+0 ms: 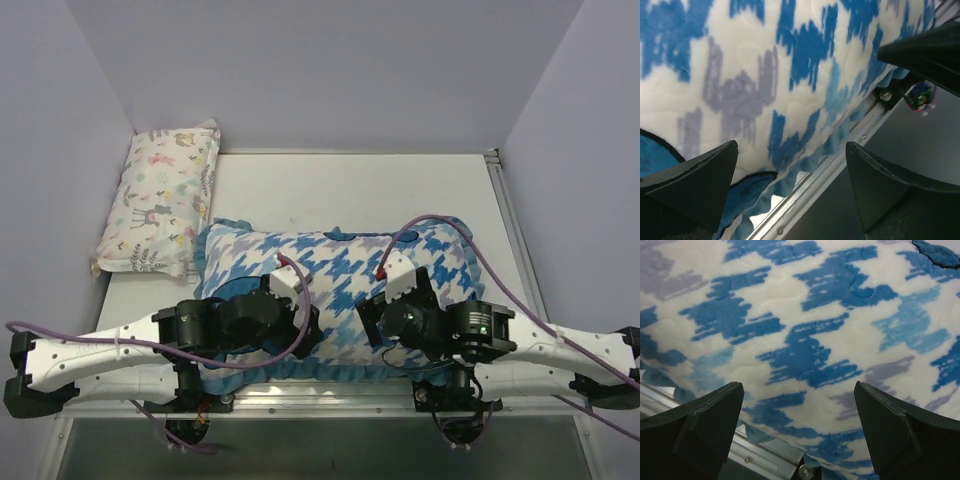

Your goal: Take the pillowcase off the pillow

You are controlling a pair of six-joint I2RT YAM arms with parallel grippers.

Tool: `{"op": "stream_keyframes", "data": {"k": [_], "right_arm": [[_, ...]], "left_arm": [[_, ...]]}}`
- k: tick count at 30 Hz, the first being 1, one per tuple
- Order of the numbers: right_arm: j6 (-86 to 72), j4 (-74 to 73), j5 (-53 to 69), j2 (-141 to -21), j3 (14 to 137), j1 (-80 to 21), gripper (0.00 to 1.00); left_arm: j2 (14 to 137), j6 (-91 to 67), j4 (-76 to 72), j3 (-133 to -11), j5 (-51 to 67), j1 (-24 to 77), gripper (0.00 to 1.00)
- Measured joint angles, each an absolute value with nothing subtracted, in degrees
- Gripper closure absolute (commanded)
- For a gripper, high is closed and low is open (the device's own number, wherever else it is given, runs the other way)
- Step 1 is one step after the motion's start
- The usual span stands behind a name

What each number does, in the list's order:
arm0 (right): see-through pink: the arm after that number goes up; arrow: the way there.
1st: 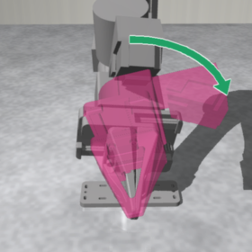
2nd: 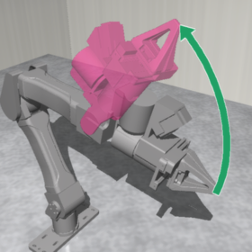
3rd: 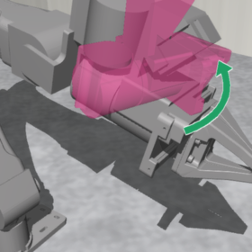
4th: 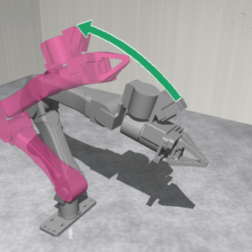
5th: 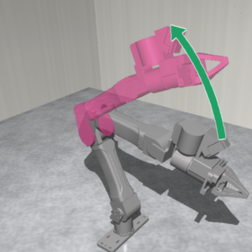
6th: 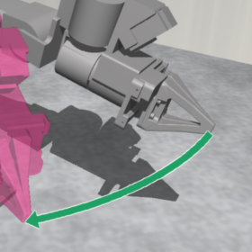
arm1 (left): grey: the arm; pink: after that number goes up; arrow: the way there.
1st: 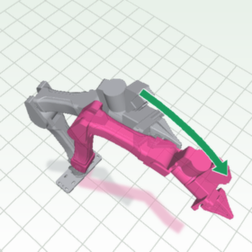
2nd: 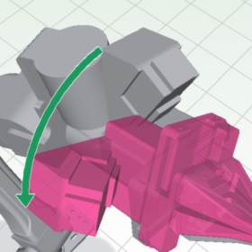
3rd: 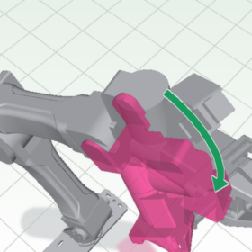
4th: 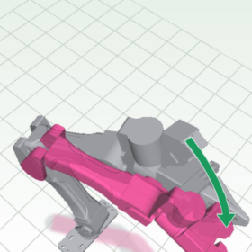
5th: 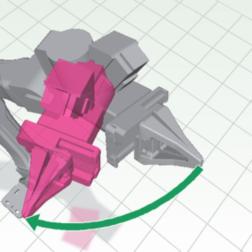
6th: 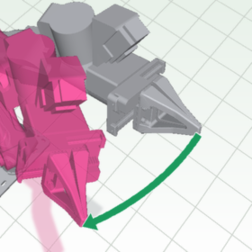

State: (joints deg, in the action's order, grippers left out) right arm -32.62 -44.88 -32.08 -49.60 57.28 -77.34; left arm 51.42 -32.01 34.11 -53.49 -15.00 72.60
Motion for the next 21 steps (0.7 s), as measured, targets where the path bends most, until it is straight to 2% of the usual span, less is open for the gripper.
{"op": "stream_keyframes", "data": {"k": [4,8,10,11,12,13,14,15,16,18,21], "right_arm": [[-37.17,-45.74,-39.03,-56.45,55.13,-81.91,0.00],[-41.41,-44.97,-44.31,-61.01,50.98,-83.64,0.00],[-42.33,-43.00,-45.87,-61.47,49.23,-83.72,0.00],[-42.48,-41.95,-46.54,-61.39,48.60,-83.70,0.02],[-42.52,-41.10,-47.05,-61.19,48.14,-83.66,0.17],[-42.30,-40.32,-47.37,-60.88,47.83,-83.53,0.27],[-42.06,-39.42,-47.51,-60.51,47.66,-83.20,0.40],[-41.36,-38.41,-47.57,-59.96,47.66,-82.56,0.64],[-40.47,-37.39,-47.51,-59.29,47.68,-81.80,0.72],[-38.79,-36.18,-47.40,-57.71,47.83,-79.88,0.88],[-35.64,-35.73,-47.11,-55.24,49.17,-77.25,0.99]], "left_arm": [[55.55,-36.40,37.69,-52.90,-26.30,81.52,0.03],[61.80,-42.63,40.25,-52.18,-38.30,84.03,0.02],[64.53,-45.41,40.53,-52.07,-42.70,84.25,0.07],[65.67,-46.54,40.49,-52.07,-44.56,84.31,0.14],[66.67,-47.66,40.49,-52.07,-46.37,84.38,0.22],[67.53,-48.34,40.51,-52.07,-47.99,84.38,0.47],[68.27,-49.30,40.49,-52.07,-49.52,84.38,0.66],[68.90,-49.71,40.45,-52.12,-50.83,84.38,0.81],[69.43,-50.11,40.32,-52.23,-51.96,84.38,1.00],[69.65,-49.91,40.60,-52.56,-53.74,84.40,1.00],[68.97,-48.93,41.50,-53.49,-54.72,84.51,1.00]]}}
